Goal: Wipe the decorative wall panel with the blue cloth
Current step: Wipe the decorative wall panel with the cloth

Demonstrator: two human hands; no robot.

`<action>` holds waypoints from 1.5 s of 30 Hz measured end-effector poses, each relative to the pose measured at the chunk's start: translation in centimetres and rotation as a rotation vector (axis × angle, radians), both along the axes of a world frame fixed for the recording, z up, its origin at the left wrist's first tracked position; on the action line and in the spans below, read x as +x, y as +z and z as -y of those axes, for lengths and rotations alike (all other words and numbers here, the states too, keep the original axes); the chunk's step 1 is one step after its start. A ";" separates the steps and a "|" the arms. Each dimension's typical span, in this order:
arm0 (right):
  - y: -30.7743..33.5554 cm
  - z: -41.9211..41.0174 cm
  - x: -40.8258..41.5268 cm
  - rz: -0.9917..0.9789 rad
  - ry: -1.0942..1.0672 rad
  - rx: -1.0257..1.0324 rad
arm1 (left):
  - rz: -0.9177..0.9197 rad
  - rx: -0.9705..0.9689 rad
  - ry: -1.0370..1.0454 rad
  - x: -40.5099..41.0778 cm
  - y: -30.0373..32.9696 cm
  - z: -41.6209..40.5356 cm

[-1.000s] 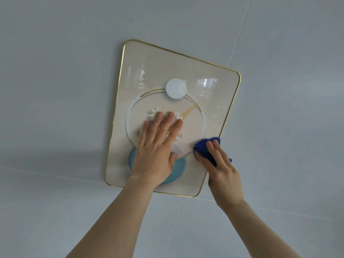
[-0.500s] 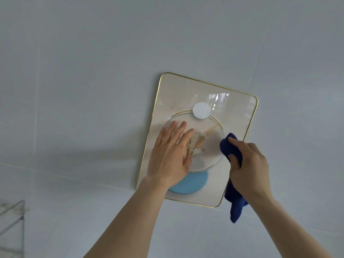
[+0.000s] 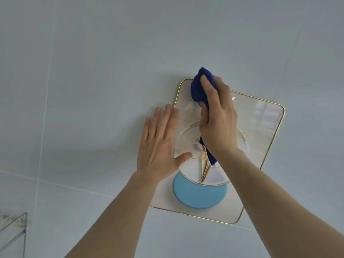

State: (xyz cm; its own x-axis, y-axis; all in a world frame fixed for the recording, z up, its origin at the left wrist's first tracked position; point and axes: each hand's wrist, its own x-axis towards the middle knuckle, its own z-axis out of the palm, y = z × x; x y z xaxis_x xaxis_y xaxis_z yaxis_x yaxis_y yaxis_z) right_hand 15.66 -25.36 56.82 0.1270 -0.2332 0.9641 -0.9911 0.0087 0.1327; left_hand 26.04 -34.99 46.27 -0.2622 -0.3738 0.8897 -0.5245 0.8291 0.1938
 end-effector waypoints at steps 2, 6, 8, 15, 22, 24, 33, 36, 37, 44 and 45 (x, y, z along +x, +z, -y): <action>-0.5 1.5 -0.5 -0.051 -0.052 0.032 | 0.003 -0.006 -0.003 -0.4 -0.3 0.7; -1.8 3.5 -2.9 -0.196 -0.119 0.035 | 0.019 -0.040 0.005 -1.0 -1.1 2.1; -2.2 4.2 -4.0 -0.236 -0.117 0.009 | 0.004 -0.063 -0.002 -1.3 -1.3 2.7; -3.0 5.5 -5.0 -0.288 -0.108 -0.079 | -0.040 -0.099 -0.007 -1.9 -1.9 4.0; -3.2 5.1 -4.6 -0.275 -0.099 -0.069 | -0.063 -0.104 -0.012 -2.0 -2.0 4.0; -3.4 4.9 -4.6 -0.283 -0.096 -0.057 | -0.052 -0.102 -0.007 -1.9 -2.0 4.0; -4.2 4.3 -5.0 -0.307 -0.088 -0.010 | -0.049 -0.083 -0.008 -1.7 -1.9 3.8; -4.5 3.9 -5.2 -0.311 -0.082 0.028 | -0.044 -0.075 -0.004 -1.7 -1.8 3.8; -4.7 3.7 -5.3 -0.313 -0.085 0.043 | -0.042 -0.072 0.000 -1.7 -1.8 3.8; -5.2 2.7 -5.6 -0.337 -0.088 0.114 | -0.046 -0.070 0.015 -1.7 -1.7 3.7; -5.4 2.6 -5.7 -0.344 -0.091 0.128 | -0.046 -0.069 0.013 -1.6 -1.7 3.7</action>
State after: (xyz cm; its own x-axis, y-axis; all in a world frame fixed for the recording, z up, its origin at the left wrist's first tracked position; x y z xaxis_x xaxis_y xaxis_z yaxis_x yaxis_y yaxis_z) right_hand 9.99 -27.92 51.44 0.4119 -0.3741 0.8309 -0.8843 0.0562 0.4636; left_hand 24.39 -38.67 44.54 -0.2165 -0.3142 0.9243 -0.5270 0.8346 0.1603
